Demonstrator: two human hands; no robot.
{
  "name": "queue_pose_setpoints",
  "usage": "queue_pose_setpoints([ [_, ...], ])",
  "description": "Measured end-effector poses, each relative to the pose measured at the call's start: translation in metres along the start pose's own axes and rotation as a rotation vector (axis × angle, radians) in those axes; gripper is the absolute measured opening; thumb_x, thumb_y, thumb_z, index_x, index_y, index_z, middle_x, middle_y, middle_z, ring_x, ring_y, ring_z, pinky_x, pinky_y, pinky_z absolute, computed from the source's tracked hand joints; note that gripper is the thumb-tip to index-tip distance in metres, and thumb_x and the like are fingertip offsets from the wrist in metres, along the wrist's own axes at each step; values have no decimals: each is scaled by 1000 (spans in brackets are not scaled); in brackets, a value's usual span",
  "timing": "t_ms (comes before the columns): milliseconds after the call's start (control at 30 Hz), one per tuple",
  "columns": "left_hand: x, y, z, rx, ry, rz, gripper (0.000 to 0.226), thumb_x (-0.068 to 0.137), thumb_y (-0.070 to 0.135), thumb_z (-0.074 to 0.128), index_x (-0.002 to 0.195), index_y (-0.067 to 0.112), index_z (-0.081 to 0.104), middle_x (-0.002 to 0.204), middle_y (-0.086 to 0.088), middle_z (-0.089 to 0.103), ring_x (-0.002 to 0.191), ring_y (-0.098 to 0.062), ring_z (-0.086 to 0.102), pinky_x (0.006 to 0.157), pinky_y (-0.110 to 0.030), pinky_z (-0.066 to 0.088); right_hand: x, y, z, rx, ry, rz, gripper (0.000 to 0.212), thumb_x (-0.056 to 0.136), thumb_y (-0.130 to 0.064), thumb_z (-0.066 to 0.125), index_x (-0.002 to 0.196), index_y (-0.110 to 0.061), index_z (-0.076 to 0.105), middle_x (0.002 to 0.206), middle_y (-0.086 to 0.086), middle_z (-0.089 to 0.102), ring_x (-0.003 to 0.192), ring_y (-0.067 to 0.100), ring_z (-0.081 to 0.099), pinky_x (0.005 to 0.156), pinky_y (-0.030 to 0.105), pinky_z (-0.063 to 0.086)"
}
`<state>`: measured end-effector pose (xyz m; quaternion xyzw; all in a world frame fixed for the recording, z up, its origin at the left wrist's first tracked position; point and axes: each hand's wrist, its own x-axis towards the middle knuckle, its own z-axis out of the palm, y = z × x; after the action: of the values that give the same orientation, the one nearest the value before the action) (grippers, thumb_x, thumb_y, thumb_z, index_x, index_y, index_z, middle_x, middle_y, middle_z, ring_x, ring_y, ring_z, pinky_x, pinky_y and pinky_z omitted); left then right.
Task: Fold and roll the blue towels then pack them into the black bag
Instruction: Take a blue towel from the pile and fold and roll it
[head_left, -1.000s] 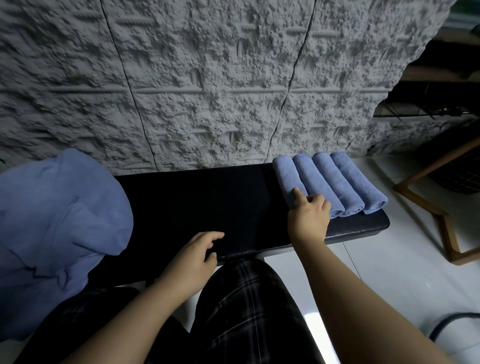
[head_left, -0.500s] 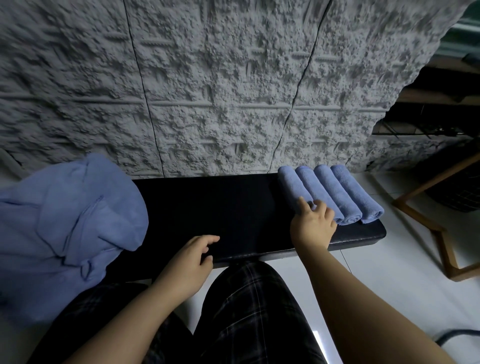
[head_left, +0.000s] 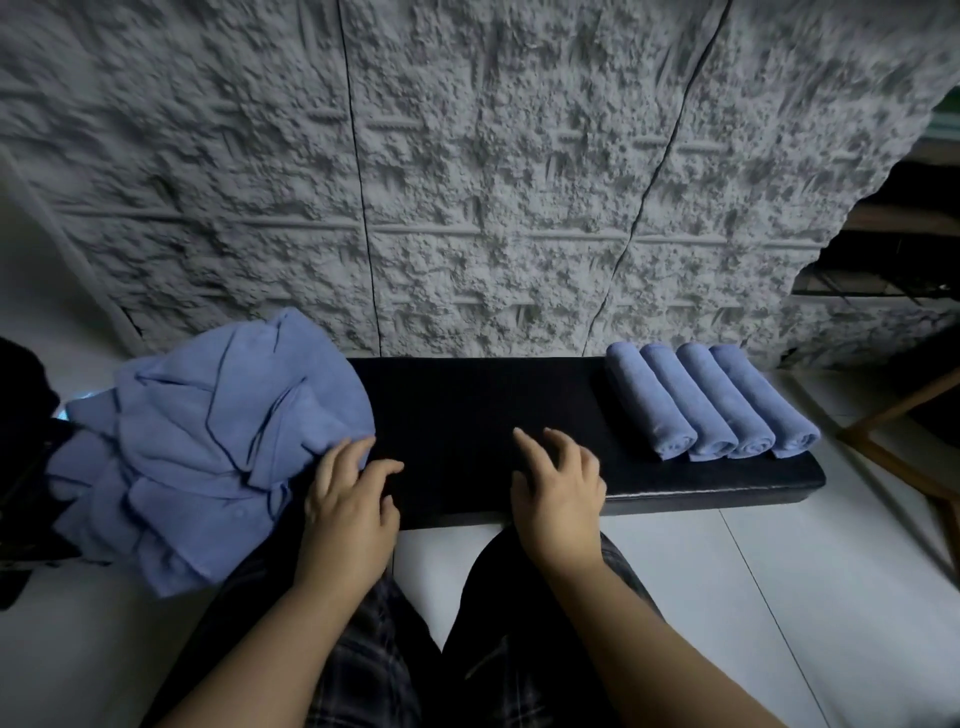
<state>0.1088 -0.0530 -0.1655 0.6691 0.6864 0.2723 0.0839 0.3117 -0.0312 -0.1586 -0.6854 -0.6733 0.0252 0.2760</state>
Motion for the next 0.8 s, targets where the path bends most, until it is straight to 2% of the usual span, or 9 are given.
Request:
queue_pose_setpoints([
  [133, -4, -14, -10, 83, 137, -199, 41, 64, -3, 72, 100, 15, 64, 140, -17, 35, 127, -39, 28, 94, -59, 35, -16, -3, 6, -2, -164, -179, 46, 81, -22, 63, 126, -29, 58, 124, 6, 56, 111, 31, 49, 83, 45, 44],
  [233, -1, -24, -19, 100, 266, -302, 46, 63, -3, 70, 106, 13, 60, 141, -21, 32, 128, -43, 28, 95, -59, 33, -18, 3, 5, -21, -200, -187, 47, 81, -18, 67, 127, -27, 58, 122, 7, 57, 111, 33, 51, 84, 44, 44],
  [367, -4, -40, -23, 96, 253, -297, 44, 65, -2, 73, 105, 9, 59, 125, -16, 51, 120, -40, 39, 90, -57, 37, -21, 7, 2, -29, -199, -180, 44, 82, -17, 64, 125, -25, 59, 119, 6, 59, 109, 33, 51, 82, 43, 45],
  [500, -5, -41, -23, 86, 256, -317, 32, 68, -4, 72, 97, 7, 65, 116, -14, 56, 115, -35, 39, 88, -56, 38, -22, 6, 3, -21, -188, -185, 42, 82, -20, 56, 123, -22, 60, 117, 5, 59, 108, 31, 52, 82, 43, 46],
  [600, -4, -34, -21, 92, 353, -189, 30, 68, -5, 70, 95, 8, 66, 105, -12, 60, 107, -28, 38, 83, -52, 41, -23, 6, 1, 10, -233, -198, 41, 88, -16, 57, 128, -18, 56, 124, 3, 55, 116, 28, 46, 92, 40, 41],
  [667, -5, -24, -20, 78, 394, -32, 23, 76, 6, 57, 96, 13, 65, 101, -7, 60, 103, -24, 42, 85, -47, 37, -23, 7, -1, 45, -281, -209, 40, 90, -17, 55, 130, -18, 54, 126, 1, 53, 119, 24, 42, 97, 36, 38],
  [733, -8, -7, -18, 68, 357, 139, 31, 77, 15, 44, 101, 19, 63, 101, -2, 60, 98, -21, 45, 86, -38, 32, -22, 6, -3, 96, -304, -234, 41, 89, -15, 56, 130, -17, 54, 123, 0, 55, 116, 21, 44, 98, 33, 39],
  [800, -13, 9, -14, 59, 277, 305, 38, 77, 15, 41, 110, 22, 60, 106, 2, 58, 98, -17, 47, 85, -33, 31, -22, 1, -6, 180, -344, -252, 48, 86, -12, 55, 133, -17, 50, 122, -1, 55, 111, 17, 44, 98, 24, 35],
])
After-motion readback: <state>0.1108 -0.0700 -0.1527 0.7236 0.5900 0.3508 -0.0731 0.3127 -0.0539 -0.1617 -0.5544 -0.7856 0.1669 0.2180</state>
